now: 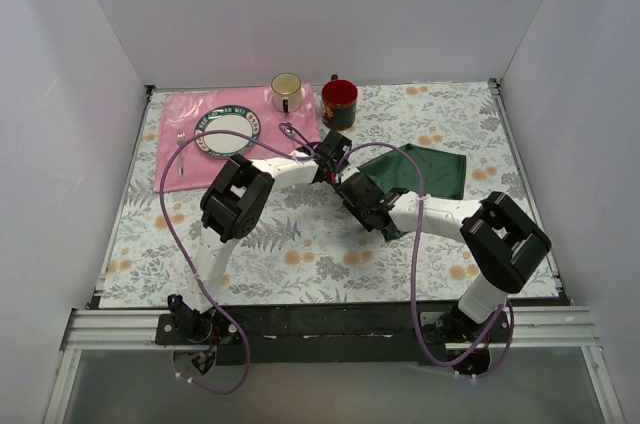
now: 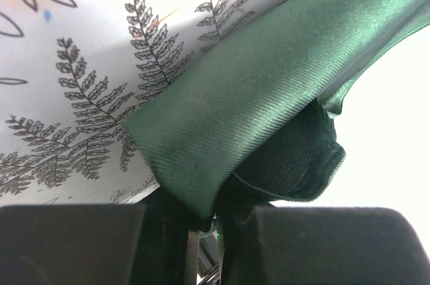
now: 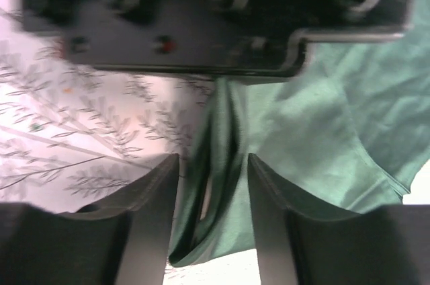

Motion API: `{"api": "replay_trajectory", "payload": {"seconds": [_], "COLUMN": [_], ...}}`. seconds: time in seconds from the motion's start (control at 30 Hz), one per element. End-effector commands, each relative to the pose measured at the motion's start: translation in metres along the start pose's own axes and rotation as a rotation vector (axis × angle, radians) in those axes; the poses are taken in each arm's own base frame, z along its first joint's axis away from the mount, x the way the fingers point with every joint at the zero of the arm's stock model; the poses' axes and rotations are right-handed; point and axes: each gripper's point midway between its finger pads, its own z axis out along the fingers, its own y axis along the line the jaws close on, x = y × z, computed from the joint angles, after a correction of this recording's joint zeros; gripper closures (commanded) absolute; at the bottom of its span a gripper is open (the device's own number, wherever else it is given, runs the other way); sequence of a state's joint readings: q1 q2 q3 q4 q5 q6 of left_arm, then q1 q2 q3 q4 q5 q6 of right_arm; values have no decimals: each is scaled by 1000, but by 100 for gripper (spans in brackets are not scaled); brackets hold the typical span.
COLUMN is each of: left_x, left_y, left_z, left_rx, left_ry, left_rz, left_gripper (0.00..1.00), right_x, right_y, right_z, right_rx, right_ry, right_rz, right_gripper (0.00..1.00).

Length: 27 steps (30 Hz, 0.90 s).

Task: Fold the napkin, place the utensils inside, and roll it up
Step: Roll the napkin with the utensil

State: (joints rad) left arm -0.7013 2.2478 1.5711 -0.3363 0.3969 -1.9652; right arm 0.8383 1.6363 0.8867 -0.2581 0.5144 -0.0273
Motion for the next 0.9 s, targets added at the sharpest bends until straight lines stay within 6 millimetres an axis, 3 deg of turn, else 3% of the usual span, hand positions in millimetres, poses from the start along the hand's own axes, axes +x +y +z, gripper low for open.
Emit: {"api": "replay_trajectory", "payload": {"seconds": [0.0, 0.23, 0.4, 0.5, 0.53, 0.77, 0.87], "left_x": [9, 13, 12, 11, 12, 4, -4], "left_y": [57, 53, 53, 51, 52, 51, 46], "left_z": [6, 3, 2, 0, 0, -5, -11], "left_rx": [-187, -173, -177, -185, -188, -197, -164], "left_ry": [16, 32, 35, 30, 32, 6, -20], "left_rz": [-55, -64, -66, -57, -58, 22, 75], "left_gripper": [100, 100, 100, 100, 100, 100, 81], "right_x": [-9, 3, 3, 4, 5, 6, 4], "right_y": [-19, -9, 6, 9, 10, 27, 31], "right_z": [1, 16, 20, 22, 21, 18, 17], "right_rx": [114, 99, 49, 37, 32, -109, -194], "right_ry": [-14, 13, 9, 15, 16, 30, 39], "right_rz": [31, 14, 4, 27, 26, 47, 101], "right_gripper": [51, 70, 70, 88, 98, 99, 99]}}
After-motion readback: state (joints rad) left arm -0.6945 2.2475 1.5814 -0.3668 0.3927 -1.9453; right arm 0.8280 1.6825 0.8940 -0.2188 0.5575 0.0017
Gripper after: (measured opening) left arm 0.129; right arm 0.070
